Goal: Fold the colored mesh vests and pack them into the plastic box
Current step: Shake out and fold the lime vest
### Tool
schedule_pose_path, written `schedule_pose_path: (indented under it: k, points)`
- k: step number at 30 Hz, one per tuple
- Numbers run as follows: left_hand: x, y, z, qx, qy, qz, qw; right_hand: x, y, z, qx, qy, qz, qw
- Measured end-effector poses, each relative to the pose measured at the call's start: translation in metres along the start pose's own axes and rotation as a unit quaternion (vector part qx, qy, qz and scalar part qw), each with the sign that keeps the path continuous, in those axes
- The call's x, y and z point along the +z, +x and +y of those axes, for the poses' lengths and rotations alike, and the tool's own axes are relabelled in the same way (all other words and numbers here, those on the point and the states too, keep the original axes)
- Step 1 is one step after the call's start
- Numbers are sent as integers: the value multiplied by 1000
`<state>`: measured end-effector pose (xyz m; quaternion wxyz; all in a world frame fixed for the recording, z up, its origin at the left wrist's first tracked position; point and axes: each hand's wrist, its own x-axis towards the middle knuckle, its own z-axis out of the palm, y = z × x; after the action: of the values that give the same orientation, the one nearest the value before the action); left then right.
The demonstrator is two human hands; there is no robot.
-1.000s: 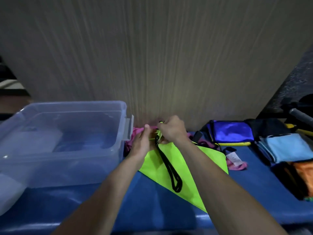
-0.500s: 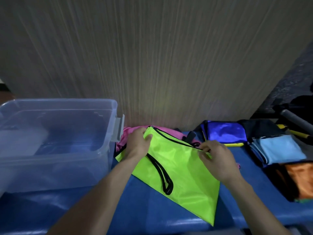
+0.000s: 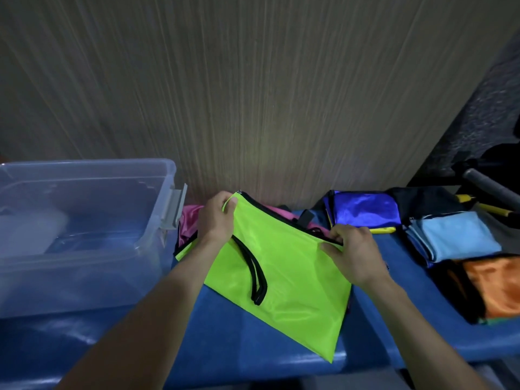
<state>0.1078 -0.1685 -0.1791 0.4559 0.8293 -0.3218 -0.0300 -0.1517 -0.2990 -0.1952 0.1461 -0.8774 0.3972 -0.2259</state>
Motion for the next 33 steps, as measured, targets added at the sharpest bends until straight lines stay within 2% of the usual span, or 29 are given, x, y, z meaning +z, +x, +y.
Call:
schedule_pose_path:
  k: [5,8,10,12,14,16,17,19,21,25,30,33]
  points:
    - [3,-2,-7,33,63,-32,997,2,-9,-17,9,-56,7,998]
    - [-2,-10,8,107,209,-23,972,-7,-16,-24,-12,-44,63,997]
    - [-5,-29,31,189,191,-32,963,-15,-22,-28,-21,-4,95,995]
    - [-2,-61,52,269,148,-104,946,-23,-29,-29,20,40,88,995]
    - [9,-98,60,304,158,-214,915,-28,-36,-24,99,39,47,993]
    - [19,-119,49,312,253,-305,863,-31,-44,-14,164,15,-1,986]
    - [23,-123,38,310,301,-330,839,-33,-48,-11,188,11,-23,982]
    - [26,-120,17,297,356,-349,814,-36,-56,-8,220,58,-76,971]
    - [25,-116,8,290,364,-348,814,-33,-65,-11,252,138,-110,952]
    - [18,-115,10,318,342,-327,822,-33,-76,-22,281,220,-93,929]
    - [11,-114,1,284,367,-342,817,-23,-83,-29,288,234,-62,927]
    - [7,-110,8,318,343,-309,828,-21,-79,-29,290,248,-43,923]
